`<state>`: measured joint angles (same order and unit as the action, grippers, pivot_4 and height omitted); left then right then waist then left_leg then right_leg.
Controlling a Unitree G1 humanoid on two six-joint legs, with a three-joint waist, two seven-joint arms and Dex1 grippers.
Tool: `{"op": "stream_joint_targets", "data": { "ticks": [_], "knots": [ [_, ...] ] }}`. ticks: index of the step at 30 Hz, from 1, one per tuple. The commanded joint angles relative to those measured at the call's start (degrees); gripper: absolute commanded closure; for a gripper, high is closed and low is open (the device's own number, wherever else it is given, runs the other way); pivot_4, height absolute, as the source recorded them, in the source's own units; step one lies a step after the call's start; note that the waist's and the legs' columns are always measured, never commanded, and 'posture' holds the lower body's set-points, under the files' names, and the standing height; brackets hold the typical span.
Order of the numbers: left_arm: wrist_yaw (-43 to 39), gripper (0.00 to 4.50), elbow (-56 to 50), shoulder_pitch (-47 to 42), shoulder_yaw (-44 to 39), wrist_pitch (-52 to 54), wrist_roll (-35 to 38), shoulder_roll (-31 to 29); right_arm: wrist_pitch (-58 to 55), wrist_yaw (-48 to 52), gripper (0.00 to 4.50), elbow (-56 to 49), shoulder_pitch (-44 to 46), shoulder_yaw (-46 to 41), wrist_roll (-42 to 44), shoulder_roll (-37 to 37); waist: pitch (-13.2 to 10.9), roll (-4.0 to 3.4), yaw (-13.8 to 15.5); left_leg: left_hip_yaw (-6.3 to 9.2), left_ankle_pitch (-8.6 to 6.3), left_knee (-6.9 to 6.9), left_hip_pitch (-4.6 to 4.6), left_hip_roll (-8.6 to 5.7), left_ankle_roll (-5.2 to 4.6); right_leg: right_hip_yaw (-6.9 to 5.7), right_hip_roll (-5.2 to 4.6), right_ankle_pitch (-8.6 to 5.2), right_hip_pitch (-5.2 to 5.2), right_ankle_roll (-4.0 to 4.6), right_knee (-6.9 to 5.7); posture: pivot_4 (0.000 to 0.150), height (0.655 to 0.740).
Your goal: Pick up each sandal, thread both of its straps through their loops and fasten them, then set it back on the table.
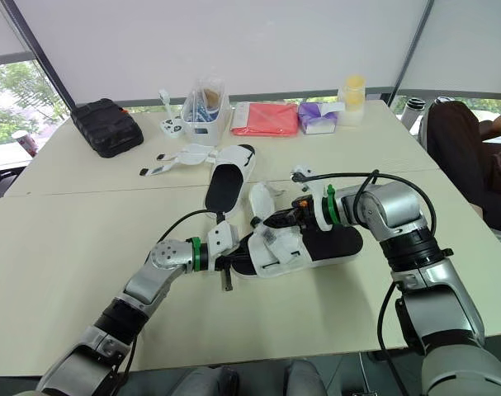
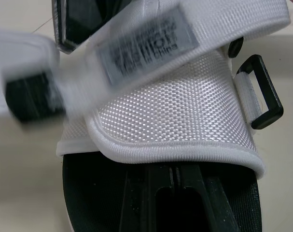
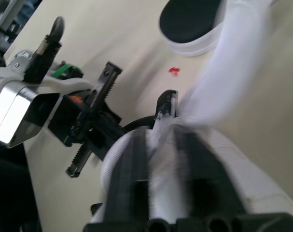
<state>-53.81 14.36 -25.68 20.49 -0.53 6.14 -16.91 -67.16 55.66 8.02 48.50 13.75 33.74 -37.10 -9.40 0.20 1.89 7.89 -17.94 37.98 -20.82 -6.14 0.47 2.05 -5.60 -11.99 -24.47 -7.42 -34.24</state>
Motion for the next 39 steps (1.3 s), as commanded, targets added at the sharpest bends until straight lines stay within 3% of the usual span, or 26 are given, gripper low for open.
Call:
{"op": "stream_joint_targets", "data": {
  "ticks": [1, 8, 9, 11, 18, 39],
  "knots": [
    [0.2, 4.50, 3.0, 2.2, 1.4, 2.1, -2.8, -0.9, 0.5, 1.0, 4.46, -0.4, 1.5, 0.9, -1.6, -0.4, 0.0, 0.00, 0.0, 0.00, 0.00, 0.00, 0.00, 0.00, 0.00, 0.00, 0.00, 0.00, -0.01, 0.00, 0.00, 0.150, 0.7400],
    [0.3, 4.50, 3.4, 2.2, 1.6, 1.8, -2.9, -0.8, 6.1, 4.3, 4.46, 1.2, 2.6, 2.3, -5.9, -1.6, 0.0, 0.00, 0.1, 0.00, 0.00, 0.00, 0.00, 0.00, 0.01, 0.00, 0.00, 0.00, -0.01, 0.00, -0.01, 0.150, 0.7400],
    [0.3, 4.50, 3.5, 2.1, 1.6, 1.7, -2.9, -0.7, 6.7, 4.9, 4.22, 1.7, 2.9, 2.3, -6.2, -1.7, 0.0, 0.00, 0.1, 0.00, 0.00, 0.00, 0.00, 0.00, 0.01, 0.00, 0.00, 0.00, -0.01, 0.00, 0.00, 0.150, 0.7400],
    [0.2, 4.50, 3.6, 2.1, 1.7, 1.6, -2.9, -0.7, 7.2, 6.5, 3.58, 2.1, 3.6, 2.9, -6.8, -2.0, 0.0, 0.00, 0.1, 0.00, 0.01, 0.00, 0.00, 0.00, 0.01, 0.00, 0.00, 0.00, -0.01, 0.00, 0.00, 0.150, 0.7400],
    [0.1, 4.50, 4.5, 1.7, 1.8, 1.2, -3.0, -0.4, 5.9, 10.0, 0.03, 3.5, 6.7, 6.3, -8.9, -1.2, 0.0, 0.00, 0.1, 0.00, 0.02, 0.00, 0.00, 0.00, 0.03, 0.00, 0.00, 0.00, -0.01, 0.00, -0.01, 0.150, 0.7400],
    [0.5, 4.50, 5.2, 1.4, 1.7, 0.9, -3.1, -0.1, 5.1, 15.5, 0.03, -3.3, 6.7, 10.2, -10.5, -2.9, 0.0, 0.00, 0.3, 0.00, 0.02, 0.00, 0.00, -0.01, 0.05, 0.00, 0.00, 0.01, -0.02, 0.01, -0.02, 0.150, 0.7400]
  ]
}}
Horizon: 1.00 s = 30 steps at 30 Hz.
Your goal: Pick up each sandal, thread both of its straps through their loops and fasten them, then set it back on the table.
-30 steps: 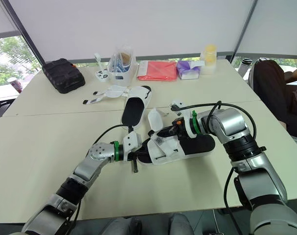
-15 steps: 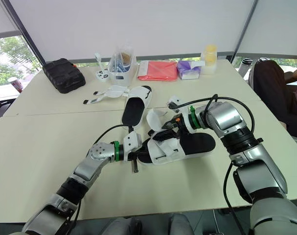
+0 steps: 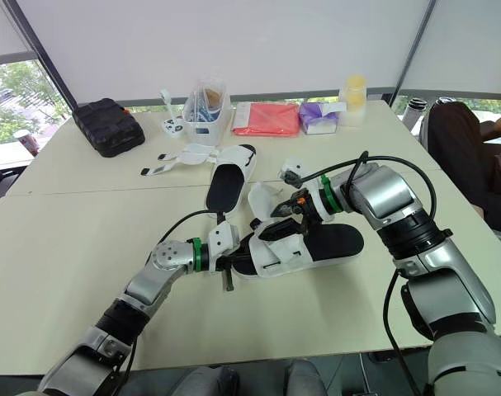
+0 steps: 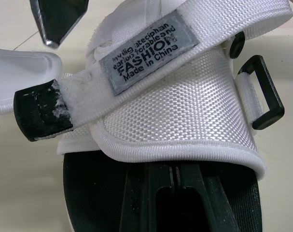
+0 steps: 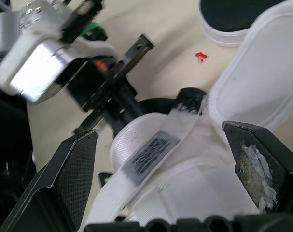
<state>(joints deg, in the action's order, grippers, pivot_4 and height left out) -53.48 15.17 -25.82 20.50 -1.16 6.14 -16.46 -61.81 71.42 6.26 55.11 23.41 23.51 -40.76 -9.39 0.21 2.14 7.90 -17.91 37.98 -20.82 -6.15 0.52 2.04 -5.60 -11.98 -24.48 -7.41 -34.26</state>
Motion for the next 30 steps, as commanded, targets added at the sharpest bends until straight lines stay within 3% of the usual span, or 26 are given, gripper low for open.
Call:
{"op": "stream_joint_targets", "data": {
  "ticks": [1, 3, 6, 12, 18, 24, 30],
  "knots": [
    [0.1, 4.50, 4.4, 1.5, 1.7, 1.4, -3.1, -0.5, -0.3, -0.7, 0.03, -1.3, 0.0, 0.9, -0.7, 1.2, 0.0, 0.00, 0.0, 0.00, 0.00, 0.00, 0.00, 0.00, 0.01, 0.00, 0.00, 0.00, 0.00, 0.01, 0.00, 0.150, 0.7400],
    [0.0, 4.50, 4.6, 1.4, 1.7, 1.3, -3.1, -0.4, 0.0, -1.1, 0.26, -0.4, 0.0, 2.1, -1.6, 1.8, 0.0, 0.00, 0.1, 0.00, 0.01, 0.01, 0.00, 0.00, 0.01, 0.00, 0.00, 0.01, 0.00, 0.01, 0.00, 0.150, 0.7400],
    [0.1, 4.50, 4.8, 1.5, 1.6, 1.3, -3.0, -0.2, 0.2, -1.0, 1.23, 0.2, 0.3, 3.2, -2.2, 2.7, 0.0, 0.01, 0.1, 0.00, 0.01, 0.02, 0.00, -0.01, 0.02, 0.00, 0.00, 0.01, 0.00, 0.02, 0.00, 0.150, 0.7400],
    [0.4, 4.50, 4.7, 1.6, 1.5, 1.4, -3.0, 0.0, 1.2, -1.9, 4.45, 1.8, 1.1, 4.2, -4.2, 4.8, 0.0, 0.00, 0.1, 0.01, 0.02, 0.02, 0.00, -0.01, 0.03, 0.00, -0.01, 0.02, 0.01, 0.03, 0.00, 0.150, 0.7400],
    [0.8, 4.50, 4.6, 2.0, 1.2, 1.6, -3.0, 0.1, 0.1, -1.3, 4.45, 3.4, 2.4, 1.5, -3.0, 4.7, 0.1, 0.02, 0.1, 0.02, 0.02, 0.02, 0.04, -0.02, 0.03, 0.00, -0.01, 0.02, 0.04, 0.03, 0.00, 0.150, 0.7400],
    [0.8, 4.50, 4.7, 2.0, 1.3, 1.4, -3.2, 0.1, -4.7, -1.3, 4.45, 2.8, 2.8, -6.5, 2.4, 3.5, 0.1, 0.02, 0.1, 0.02, 0.01, 0.03, 0.01, -0.02, 0.02, 0.00, -0.01, 0.03, 0.03, 0.04, 0.01, 0.150, 0.7400],
    [0.0, 4.50, 4.9, 2.0, 1.4, 1.3, -3.2, -0.1, -12.6, -4.0, 4.45, -8.0, -4.3, -20.3, 12.5, 2.2, 0.1, 0.01, 0.2, 0.10, 0.00, 0.03, -0.05, -0.02, 0.01, -0.05, -0.02, 0.03, 0.02, 0.05, 0.01, 0.150, 0.7400]
  ]
}}
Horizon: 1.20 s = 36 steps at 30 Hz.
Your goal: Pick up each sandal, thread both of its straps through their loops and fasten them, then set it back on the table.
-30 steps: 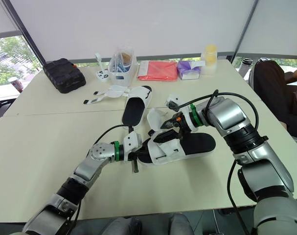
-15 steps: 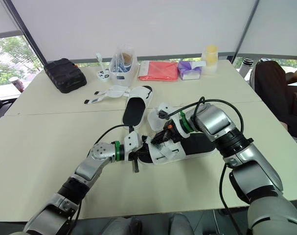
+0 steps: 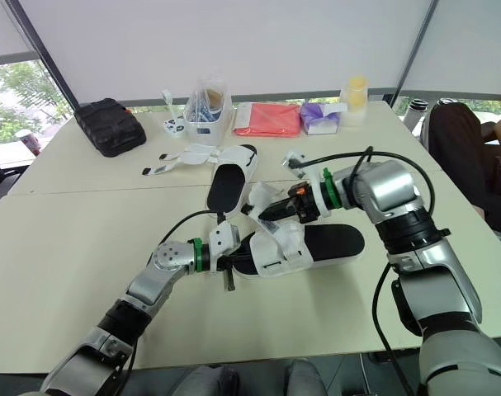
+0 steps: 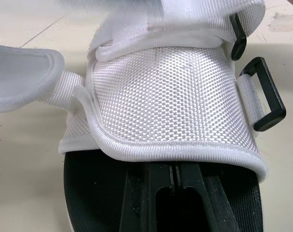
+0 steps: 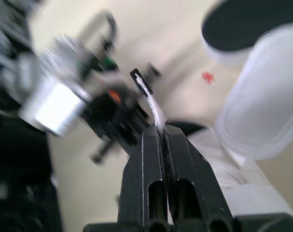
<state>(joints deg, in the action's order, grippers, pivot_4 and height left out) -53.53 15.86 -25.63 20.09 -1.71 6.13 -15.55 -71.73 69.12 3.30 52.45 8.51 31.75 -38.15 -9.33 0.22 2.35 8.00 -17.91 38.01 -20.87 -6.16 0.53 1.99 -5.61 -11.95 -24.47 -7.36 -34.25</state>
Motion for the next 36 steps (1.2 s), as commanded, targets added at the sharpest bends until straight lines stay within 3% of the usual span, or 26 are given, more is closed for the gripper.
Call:
{"op": "stream_joint_targets", "data": {
  "ticks": [1, 5, 14, 35, 36],
  "knots": [
    [-0.1, 4.50, 4.3, 1.7, 1.8, 1.9, -3.2, -1.0, -3.4, -4.9, 4.45, -5.3, -2.4, -7.7, 4.4, 1.1, 0.0, 0.00, -0.1, 0.00, 0.00, 0.00, 0.00, -0.01, 0.00, 0.00, -0.01, 0.00, 0.00, 0.00, 0.00, 0.150, 0.7400],
    [-0.4, 4.50, 4.7, 1.3, 2.1, 1.7, -3.3, -0.8, -5.4, -14.7, 4.45, -3.3, -3.6, -14.2, 3.7, 5.2, 0.0, -0.03, -0.1, -0.01, 0.02, 0.00, 0.03, 0.01, 0.03, 0.00, -0.01, 0.04, 0.01, 0.06, -0.02, 0.150, 0.7400],
    [-0.7, 4.50, 5.1, 1.1, 2.0, 1.4, -3.5, -0.7, -3.0, -25.6, 4.45, 4.7, -3.8, -15.4, 0.4, 7.7, 0.0, -0.04, -0.1, -0.02, 0.04, 0.00, 0.03, 0.00, 0.05, 0.01, 0.00, 0.06, 0.00, 0.07, -0.03, 0.150, 0.7400],
    [0.6, 4.50, 4.0, 1.9, 1.6, 2.1, -3.2, -0.8, -0.9, -31.8, 4.45, 19.0, -2.4, -9.8, -5.5, 9.3, 0.3, -0.09, -0.4, -0.03, 0.04, -0.01, 0.44, 0.01, 0.05, 0.01, 0.04, 0.06, 0.37, 0.08, -0.06, 0.150, 0.7400],
    [0.6, 4.50, 4.0, 1.9, 1.5, 2.1, -3.3, -0.7, -0.8, -32.0, 4.20, 19.0, -2.5, -9.9, -5.5, 9.3, 0.3, -0.09, -0.4, -0.02, 0.04, -0.01, 0.45, 0.02, 0.05, 0.01, 0.04, 0.06, 0.38, 0.08, -0.06, 0.150, 0.7400]
  ]
}}
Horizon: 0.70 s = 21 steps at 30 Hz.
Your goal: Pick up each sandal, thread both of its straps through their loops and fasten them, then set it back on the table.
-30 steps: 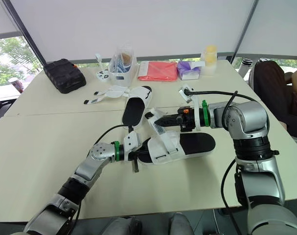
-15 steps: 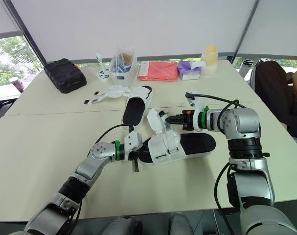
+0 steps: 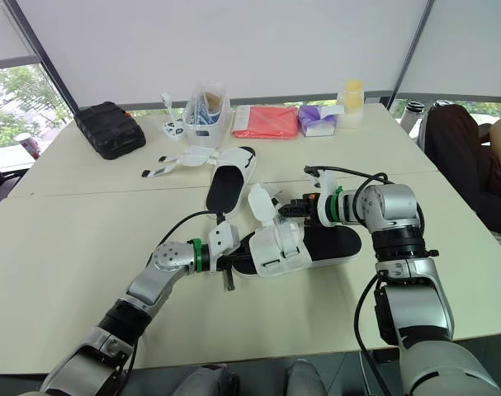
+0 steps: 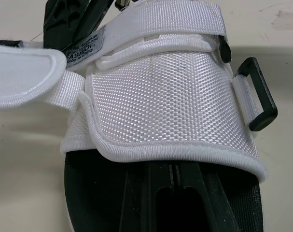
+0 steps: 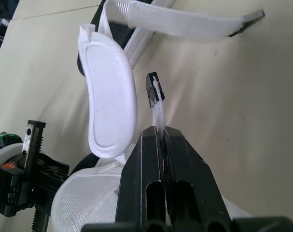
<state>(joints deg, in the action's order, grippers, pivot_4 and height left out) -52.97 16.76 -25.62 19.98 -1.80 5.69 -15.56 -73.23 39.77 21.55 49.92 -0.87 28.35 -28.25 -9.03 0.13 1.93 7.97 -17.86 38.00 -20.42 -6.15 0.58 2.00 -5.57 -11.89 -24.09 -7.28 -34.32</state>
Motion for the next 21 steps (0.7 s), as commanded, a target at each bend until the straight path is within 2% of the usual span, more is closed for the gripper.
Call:
{"op": "stream_joint_targets", "data": {
  "ticks": [1, 2, 9, 16, 21],
  "knots": [
    [0.1, 4.50, 3.2, 1.9, 1.7, 2.2, -2.8, -0.7, 0.8, -2.7, 3.89, 0.7, 0.0, -0.6, -2.1, -0.7, 0.0, 0.00, 0.0, 0.00, 0.00, 0.00, 0.00, 0.00, 0.00, 0.00, 0.00, 0.00, 0.00, 0.00, 0.00, 0.150, 0.7400],
    [0.1, 4.50, 3.2, 1.8, 1.7, 2.2, -2.9, -0.7, 0.8, -2.7, 3.57, 0.4, -0.2, -0.6, -2.1, -0.7, 0.0, 0.00, 0.1, 0.00, 0.00, 0.00, -0.01, 0.00, 0.00, 0.00, 0.00, 0.00, -0.01, 0.00, -0.01, 0.150, 0.7400],
    [-0.5, 4.50, 4.0, 1.1, 2.0, 1.2, -3.5, -0.9, 4.4, -1.9, 0.02, -2.8, -1.8, -0.6, -3.5, -3.2, 0.0, -0.02, 0.2, 0.00, 0.00, -0.04, -0.10, -0.01, 0.00, 0.00, 0.00, 0.00, -0.12, 0.00, -0.01, 0.150, 0.7400],
    [-0.4, 4.50, 8.1, -2.1, 0.7, -1.5, -4.1, -1.9, 7.8, 2.8, 0.02, -3.9, -4.2, -5.6, -0.6, -8.1, 0.0, -0.02, 0.2, -0.02, 0.00, -0.04, -0.10, -0.01, -0.01, 0.00, 0.00, 0.00, -0.07, -0.01, 0.02, 0.150, 0.7400],
    [0.2, 4.50, 13.9, -6.3, 0.1, -6.0, -4.9, -1.7, 9.6, 8.8, 0.02, -7.0, -2.5, -7.0, 3.6, -7.8, 0.0, -0.06, -0.5, -0.03, 0.00, -0.04, -0.09, 0.02, 0.00, 0.01, 0.02, 0.00, -0.11, -0.02, -0.02, 0.150, 0.7400]
  ]
}}
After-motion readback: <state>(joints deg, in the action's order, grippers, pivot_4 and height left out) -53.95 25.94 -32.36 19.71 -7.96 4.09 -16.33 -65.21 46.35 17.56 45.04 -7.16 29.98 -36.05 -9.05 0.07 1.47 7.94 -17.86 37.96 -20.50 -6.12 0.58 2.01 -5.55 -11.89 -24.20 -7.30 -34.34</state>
